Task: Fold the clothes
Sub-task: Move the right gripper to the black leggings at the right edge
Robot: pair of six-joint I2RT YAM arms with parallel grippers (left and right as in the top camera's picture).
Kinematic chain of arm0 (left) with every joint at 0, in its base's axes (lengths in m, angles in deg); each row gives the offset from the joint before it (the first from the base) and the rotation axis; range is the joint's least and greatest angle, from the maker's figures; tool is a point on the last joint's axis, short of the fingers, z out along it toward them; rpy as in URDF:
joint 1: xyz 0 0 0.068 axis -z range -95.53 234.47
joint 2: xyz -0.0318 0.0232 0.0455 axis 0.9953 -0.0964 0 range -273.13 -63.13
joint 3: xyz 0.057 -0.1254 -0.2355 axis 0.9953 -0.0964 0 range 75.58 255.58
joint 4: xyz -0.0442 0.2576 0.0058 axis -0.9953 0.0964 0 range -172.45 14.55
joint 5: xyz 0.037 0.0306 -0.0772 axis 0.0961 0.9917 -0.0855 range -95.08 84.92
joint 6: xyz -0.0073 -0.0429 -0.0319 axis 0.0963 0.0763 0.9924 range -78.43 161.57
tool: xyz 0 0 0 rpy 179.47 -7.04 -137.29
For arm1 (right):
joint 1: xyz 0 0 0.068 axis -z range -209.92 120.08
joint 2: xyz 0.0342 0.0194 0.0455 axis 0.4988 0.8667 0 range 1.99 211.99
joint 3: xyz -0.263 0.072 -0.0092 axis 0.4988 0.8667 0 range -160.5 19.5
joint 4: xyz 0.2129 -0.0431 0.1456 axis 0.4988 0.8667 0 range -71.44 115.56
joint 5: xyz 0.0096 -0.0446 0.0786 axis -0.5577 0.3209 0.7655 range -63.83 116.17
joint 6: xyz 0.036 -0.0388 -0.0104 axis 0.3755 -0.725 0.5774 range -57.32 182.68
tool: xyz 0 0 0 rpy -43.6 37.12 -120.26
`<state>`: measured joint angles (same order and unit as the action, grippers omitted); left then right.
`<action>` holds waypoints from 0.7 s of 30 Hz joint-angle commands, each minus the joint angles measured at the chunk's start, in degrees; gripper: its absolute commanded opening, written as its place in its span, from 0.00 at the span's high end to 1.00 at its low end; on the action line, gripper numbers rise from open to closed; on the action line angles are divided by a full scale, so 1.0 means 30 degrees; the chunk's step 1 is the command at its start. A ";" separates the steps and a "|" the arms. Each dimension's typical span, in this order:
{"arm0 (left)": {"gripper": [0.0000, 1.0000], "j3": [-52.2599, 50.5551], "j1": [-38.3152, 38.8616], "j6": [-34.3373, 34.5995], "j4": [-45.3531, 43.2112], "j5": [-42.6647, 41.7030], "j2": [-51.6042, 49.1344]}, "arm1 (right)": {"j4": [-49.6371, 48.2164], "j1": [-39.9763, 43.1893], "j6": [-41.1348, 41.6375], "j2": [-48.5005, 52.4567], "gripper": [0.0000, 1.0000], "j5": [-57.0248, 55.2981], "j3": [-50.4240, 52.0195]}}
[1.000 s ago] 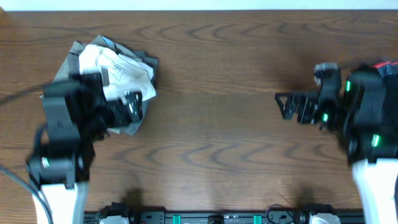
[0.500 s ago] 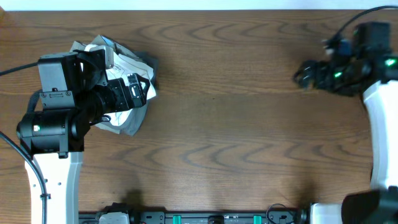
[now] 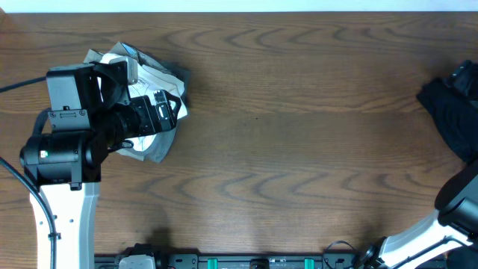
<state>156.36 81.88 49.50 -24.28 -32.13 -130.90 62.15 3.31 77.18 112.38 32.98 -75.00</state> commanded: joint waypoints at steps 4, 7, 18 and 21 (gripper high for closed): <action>0.02 0.0437 -0.0080 0.0182 0.0029 -0.0277 0.0080 | -0.1821 0.0780 0.1384 0.2040 0.20 0.0743 -0.0262; 0.02 0.0437 -0.0080 0.0182 0.0007 -0.0277 0.0080 | -0.2368 0.0714 0.1370 0.2994 0.20 0.0743 -0.0262; 0.02 0.0437 -0.0080 0.0182 0.0000 -0.0270 -0.0022 | -0.3184 0.0648 0.1071 0.4459 0.37 0.0073 -0.0248; 0.02 0.0437 -0.0080 0.0182 -0.0131 -0.0277 -0.0029 | -0.3024 0.0648 0.1005 0.4459 0.41 0.0073 -0.0248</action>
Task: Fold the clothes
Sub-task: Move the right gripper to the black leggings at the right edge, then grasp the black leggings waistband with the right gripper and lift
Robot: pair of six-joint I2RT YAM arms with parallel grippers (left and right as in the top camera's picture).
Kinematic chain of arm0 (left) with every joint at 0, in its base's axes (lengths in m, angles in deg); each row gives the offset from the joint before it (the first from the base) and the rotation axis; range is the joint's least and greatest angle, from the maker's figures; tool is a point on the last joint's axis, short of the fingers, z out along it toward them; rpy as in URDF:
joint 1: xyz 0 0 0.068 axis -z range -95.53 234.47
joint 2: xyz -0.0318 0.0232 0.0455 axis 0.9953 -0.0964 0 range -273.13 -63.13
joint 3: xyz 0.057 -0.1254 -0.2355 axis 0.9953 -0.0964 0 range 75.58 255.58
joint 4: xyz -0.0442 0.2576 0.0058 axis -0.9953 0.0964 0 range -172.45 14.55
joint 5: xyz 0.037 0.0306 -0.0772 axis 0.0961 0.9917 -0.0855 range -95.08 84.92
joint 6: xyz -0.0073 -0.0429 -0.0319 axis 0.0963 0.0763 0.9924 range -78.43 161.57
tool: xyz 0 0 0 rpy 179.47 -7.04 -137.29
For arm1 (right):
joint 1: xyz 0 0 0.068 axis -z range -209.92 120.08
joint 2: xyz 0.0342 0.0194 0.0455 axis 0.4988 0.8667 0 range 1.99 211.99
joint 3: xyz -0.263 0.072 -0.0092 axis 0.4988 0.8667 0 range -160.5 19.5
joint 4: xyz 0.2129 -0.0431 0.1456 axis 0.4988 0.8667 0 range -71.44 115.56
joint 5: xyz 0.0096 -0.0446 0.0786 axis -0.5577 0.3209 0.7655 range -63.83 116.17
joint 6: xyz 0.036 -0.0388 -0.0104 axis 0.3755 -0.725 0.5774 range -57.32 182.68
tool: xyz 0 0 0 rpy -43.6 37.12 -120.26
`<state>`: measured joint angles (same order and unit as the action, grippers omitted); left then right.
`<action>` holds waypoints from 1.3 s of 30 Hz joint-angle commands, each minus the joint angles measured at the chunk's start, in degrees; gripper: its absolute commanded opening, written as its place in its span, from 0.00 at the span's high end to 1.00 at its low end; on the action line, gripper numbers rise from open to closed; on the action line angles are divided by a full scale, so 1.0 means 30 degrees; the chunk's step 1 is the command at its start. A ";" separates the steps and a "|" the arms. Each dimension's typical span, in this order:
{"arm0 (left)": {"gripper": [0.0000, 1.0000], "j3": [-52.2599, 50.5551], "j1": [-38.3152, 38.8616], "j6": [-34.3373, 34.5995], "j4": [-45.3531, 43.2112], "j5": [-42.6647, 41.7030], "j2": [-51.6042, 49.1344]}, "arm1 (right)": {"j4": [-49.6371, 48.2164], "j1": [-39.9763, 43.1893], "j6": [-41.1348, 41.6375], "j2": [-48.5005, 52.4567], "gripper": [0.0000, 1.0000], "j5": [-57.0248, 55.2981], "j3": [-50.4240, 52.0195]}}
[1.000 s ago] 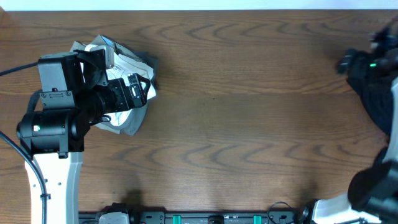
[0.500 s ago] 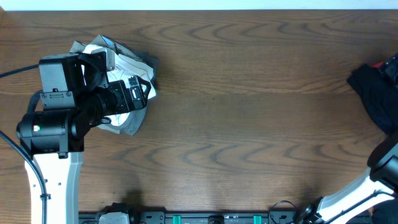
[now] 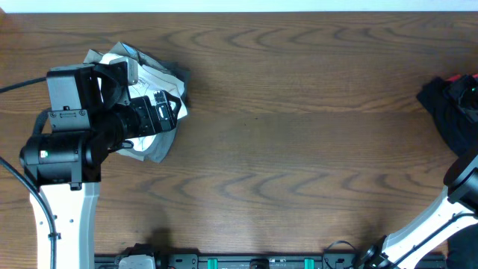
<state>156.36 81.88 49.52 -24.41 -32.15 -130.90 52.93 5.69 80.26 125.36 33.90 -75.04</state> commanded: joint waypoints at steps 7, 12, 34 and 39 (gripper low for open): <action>0.02 0.0437 -0.0080 0.0175 -0.0284 -0.0270 -0.0029 | 0.1144 -0.0168 -0.0015 0.0036 0.94 0.0437 -0.0058; 0.02 0.0437 -0.0080 0.0175 -0.0291 -0.0270 -0.0029 | 0.0998 -0.0131 -0.0911 -0.1428 0.99 0.4554 -0.0102; 0.02 0.0437 -0.0080 0.0182 -0.0153 -0.0270 -0.0029 | -0.1916 -0.0372 -0.0517 -0.2149 0.37 0.1013 -0.0095; 0.02 0.0415 -0.0080 0.0175 -0.0146 -0.0270 -0.0029 | -0.3577 0.0583 0.0277 -0.0619 0.32 0.1253 -0.0095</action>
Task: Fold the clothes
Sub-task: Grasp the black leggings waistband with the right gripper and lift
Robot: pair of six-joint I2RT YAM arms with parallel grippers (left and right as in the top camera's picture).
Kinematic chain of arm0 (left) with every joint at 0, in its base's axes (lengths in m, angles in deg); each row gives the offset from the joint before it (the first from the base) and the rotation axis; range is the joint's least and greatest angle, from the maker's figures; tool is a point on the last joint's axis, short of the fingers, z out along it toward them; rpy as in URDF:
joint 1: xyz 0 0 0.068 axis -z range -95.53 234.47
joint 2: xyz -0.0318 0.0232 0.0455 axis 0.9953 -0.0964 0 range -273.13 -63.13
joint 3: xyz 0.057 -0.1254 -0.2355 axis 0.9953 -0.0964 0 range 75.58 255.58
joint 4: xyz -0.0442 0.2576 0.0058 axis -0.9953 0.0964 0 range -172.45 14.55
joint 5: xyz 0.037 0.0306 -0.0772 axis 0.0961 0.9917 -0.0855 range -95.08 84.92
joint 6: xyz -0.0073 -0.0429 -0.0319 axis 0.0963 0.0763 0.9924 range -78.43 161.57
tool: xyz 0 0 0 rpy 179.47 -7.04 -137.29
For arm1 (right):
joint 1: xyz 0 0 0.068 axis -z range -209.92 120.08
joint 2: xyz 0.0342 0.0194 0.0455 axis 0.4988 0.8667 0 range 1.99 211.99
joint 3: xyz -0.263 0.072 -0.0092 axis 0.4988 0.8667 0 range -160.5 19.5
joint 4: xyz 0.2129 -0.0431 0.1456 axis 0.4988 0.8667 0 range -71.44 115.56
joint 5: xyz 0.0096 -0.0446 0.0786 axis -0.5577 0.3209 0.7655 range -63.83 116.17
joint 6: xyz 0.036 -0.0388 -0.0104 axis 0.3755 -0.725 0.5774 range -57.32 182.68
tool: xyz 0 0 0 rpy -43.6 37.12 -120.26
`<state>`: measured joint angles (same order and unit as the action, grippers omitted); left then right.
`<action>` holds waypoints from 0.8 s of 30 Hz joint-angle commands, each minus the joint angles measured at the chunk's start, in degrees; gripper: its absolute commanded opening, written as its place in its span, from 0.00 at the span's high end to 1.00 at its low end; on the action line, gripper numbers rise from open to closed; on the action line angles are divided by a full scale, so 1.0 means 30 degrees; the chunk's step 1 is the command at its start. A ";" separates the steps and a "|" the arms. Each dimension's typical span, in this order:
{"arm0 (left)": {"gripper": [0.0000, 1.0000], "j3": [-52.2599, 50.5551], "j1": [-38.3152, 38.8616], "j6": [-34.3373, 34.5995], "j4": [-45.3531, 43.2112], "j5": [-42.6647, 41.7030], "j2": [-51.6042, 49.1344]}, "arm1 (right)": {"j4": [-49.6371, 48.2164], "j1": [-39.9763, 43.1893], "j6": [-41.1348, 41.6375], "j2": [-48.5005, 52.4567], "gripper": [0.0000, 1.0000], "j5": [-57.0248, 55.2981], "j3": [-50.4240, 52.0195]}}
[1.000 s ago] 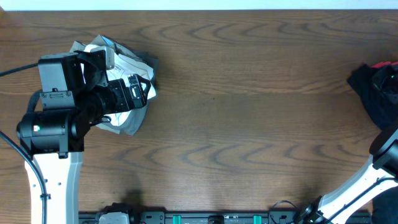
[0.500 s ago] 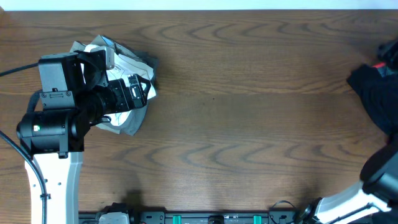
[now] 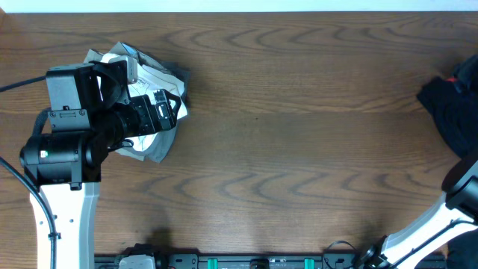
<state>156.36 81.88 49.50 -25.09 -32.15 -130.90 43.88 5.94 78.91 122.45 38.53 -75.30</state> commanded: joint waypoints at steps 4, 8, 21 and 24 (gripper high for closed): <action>0.02 0.0408 -0.0080 0.0182 0.0080 -0.0270 -0.0117 | -0.1683 0.0597 0.0736 0.0947 0.27 -0.0036 -0.0007; 0.02 0.0408 -0.0080 0.0189 0.0073 -0.0277 -0.0204 | -0.2091 0.0568 0.0729 0.1552 0.25 -0.0051 -0.0007; 0.02 0.0408 -0.0080 0.0189 0.0219 -0.0277 -0.0240 | -0.2361 0.0670 0.0787 0.2499 0.99 0.3082 -0.0007; 0.02 0.0401 -0.0080 0.0189 0.0219 -0.0277 -0.0240 | -0.2681 0.0707 0.0794 0.1231 0.99 0.4656 -0.0007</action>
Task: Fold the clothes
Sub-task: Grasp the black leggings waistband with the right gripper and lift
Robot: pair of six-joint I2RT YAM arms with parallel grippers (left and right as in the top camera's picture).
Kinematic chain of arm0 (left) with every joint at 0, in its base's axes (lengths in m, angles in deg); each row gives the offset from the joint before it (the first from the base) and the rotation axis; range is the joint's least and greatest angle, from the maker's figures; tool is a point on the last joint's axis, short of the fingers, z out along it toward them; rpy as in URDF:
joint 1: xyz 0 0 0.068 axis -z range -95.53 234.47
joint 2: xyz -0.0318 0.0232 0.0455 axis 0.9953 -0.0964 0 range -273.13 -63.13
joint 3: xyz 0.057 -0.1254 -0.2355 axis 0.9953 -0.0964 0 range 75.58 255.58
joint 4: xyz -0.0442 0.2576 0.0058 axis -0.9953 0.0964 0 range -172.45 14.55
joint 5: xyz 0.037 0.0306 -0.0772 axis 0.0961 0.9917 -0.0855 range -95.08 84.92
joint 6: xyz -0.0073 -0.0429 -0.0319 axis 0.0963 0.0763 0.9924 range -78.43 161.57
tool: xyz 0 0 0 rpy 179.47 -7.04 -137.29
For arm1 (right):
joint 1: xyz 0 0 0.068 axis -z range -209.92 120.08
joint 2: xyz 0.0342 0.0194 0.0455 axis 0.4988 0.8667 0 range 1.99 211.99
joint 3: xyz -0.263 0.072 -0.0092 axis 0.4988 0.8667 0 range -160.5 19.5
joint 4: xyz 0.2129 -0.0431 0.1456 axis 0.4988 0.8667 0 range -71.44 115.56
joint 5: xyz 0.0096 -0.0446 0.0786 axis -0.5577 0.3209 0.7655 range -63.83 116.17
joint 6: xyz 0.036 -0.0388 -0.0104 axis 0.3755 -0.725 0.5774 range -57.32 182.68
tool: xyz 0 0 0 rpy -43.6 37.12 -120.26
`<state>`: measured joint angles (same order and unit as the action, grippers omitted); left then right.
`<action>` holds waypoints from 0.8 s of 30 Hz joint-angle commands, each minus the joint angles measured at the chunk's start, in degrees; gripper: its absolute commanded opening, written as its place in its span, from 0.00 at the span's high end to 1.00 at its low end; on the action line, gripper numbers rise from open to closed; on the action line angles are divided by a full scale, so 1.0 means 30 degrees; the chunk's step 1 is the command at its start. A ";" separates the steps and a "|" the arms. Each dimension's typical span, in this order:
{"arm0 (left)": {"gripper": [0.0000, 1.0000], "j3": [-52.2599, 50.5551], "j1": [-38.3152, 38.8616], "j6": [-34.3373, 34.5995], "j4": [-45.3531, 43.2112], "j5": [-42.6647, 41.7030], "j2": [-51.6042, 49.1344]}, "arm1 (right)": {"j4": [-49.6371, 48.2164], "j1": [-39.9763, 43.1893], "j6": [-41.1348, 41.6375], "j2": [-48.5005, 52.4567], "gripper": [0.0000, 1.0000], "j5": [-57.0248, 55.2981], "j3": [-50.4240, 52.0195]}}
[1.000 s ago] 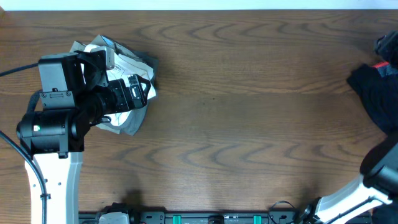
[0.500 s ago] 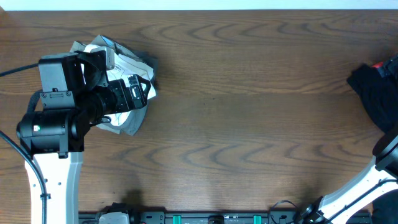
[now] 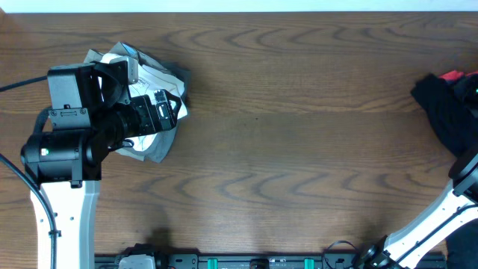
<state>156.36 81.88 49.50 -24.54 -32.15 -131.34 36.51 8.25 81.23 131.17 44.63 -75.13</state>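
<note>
A crumpled white and grey garment (image 3: 142,146) lies in a heap at the table's left. My left arm (image 3: 67,134) hangs over it, and the left gripper (image 3: 170,112) sits low on the heap; its fingers are hidden by the wrist body. At the right edge lies a bunched black garment (image 3: 441,112) with a red piece (image 3: 452,75) showing at its top. Only a link of my right arm (image 3: 464,179) shows at the lower right; its gripper is outside the frame.
The brown wooden table (image 3: 299,149) spans the view, with its far edge (image 3: 239,10) along the top. A black rail with cables (image 3: 246,261) runs along the near edge between the two arm bases.
The black garment's left edge has shifted slightly left and more of the red piece shows at its top. The right arm link sits a little higher. The left arm and white heap are unchanged.
The left arm stayed still over the white heap throughout. On the right, the black garment at first showed no red; then a red bit appeared at its top edge, shrank, and now shows more, while the garment's outline changed each time.
</note>
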 commanded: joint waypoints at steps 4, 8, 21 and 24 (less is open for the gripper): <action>0.02 0.0408 -0.0080 0.0189 0.0029 -0.0277 -0.0095 | -0.0306 -0.0073 0.0015 -0.4036 0.99 0.2703 -0.0066; 0.02 0.0408 -0.0080 0.0182 0.0029 -0.0277 -0.0095 | -0.0947 -0.0066 -0.0066 -0.6550 0.99 0.2280 -0.0066; 0.02 0.0401 -0.0080 0.0182 0.0015 -0.0270 -0.0095 | -0.4175 -0.0248 0.1231 -1.1635 0.99 0.6783 -0.0073; 0.02 0.0408 -0.0080 0.0182 0.0036 -0.0270 -0.0095 | -0.6972 -0.0226 0.3636 -1.2677 0.99 0.7810 -0.0437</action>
<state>156.36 81.90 49.52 -24.50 -32.13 -131.36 19.57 8.08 85.33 99.00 61.00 -74.41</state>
